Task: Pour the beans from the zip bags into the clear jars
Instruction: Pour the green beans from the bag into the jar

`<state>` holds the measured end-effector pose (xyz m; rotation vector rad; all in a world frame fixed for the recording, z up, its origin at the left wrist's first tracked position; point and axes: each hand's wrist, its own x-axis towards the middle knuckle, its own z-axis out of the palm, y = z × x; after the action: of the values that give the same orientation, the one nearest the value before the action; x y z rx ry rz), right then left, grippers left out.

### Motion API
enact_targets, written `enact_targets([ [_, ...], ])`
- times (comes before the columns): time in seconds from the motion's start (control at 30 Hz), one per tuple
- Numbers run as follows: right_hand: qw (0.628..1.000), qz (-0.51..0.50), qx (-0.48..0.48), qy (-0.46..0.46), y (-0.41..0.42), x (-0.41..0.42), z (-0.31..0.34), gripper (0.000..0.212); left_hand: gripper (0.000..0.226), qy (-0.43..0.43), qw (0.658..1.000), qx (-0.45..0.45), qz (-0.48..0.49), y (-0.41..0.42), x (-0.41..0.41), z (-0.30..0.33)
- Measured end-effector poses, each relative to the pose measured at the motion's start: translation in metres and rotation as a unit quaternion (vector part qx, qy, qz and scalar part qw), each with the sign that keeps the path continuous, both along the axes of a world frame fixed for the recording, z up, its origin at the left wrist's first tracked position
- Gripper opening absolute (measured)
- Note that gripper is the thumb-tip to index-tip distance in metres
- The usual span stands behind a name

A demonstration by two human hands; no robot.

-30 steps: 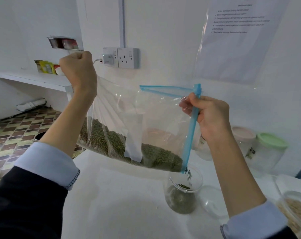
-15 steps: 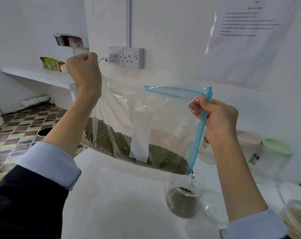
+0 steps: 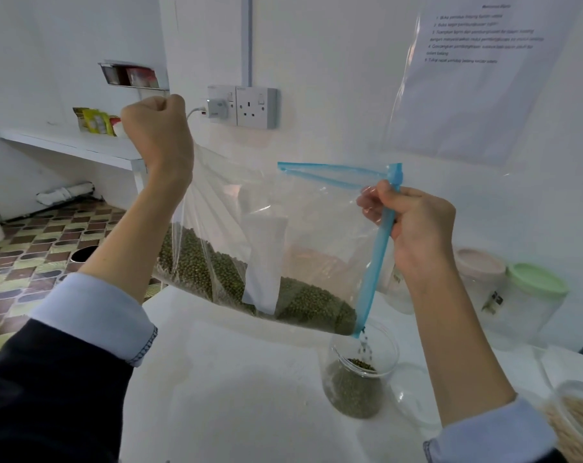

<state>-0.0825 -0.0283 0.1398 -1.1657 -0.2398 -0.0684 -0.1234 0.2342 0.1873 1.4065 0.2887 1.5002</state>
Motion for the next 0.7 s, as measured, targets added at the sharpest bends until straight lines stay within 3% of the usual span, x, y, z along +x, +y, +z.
enact_targets([
  [0.7,0.999,0.025,-0.017,-0.027,-0.0033,-0.0018,0.0041,0.014,0.046,-0.014,1.0,0.02,0.004,-0.0061,-0.0043,0.0084],
])
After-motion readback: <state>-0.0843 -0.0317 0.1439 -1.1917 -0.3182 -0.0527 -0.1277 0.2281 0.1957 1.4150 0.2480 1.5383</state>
